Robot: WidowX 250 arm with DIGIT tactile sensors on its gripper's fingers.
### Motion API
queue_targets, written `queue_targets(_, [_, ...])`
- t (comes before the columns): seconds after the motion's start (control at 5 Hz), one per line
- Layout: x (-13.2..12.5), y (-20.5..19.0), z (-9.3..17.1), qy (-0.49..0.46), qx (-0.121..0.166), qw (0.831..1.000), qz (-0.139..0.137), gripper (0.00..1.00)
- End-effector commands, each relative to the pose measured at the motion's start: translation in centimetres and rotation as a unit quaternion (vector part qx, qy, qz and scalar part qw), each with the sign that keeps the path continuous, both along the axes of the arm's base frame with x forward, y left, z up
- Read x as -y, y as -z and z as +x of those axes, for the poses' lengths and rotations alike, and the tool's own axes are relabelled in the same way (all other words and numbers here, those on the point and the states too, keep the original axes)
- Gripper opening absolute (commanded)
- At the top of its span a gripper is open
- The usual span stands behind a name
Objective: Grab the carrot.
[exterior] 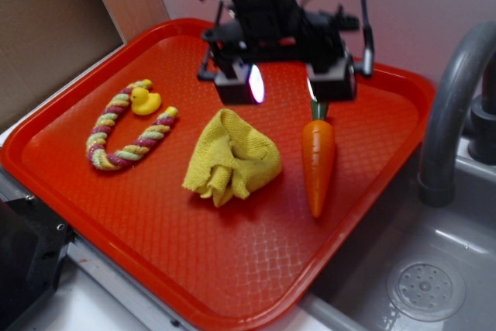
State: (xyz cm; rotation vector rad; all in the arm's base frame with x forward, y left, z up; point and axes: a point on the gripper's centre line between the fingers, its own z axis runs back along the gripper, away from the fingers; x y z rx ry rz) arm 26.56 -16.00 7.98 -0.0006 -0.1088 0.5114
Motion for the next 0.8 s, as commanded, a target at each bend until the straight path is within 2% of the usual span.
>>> queue_targets(0.0, [1.0,3.2,0.3,0.012,0.005,0.999,0.034,1.00])
queue_targets(0.4, [0.8,6.9,0.4,0.014,-0.026,0.998,0.054,1.00])
queue_targets(0.6, [0.6,6.5,0.4,0.017,-0.026,0.998,0.059,0.00])
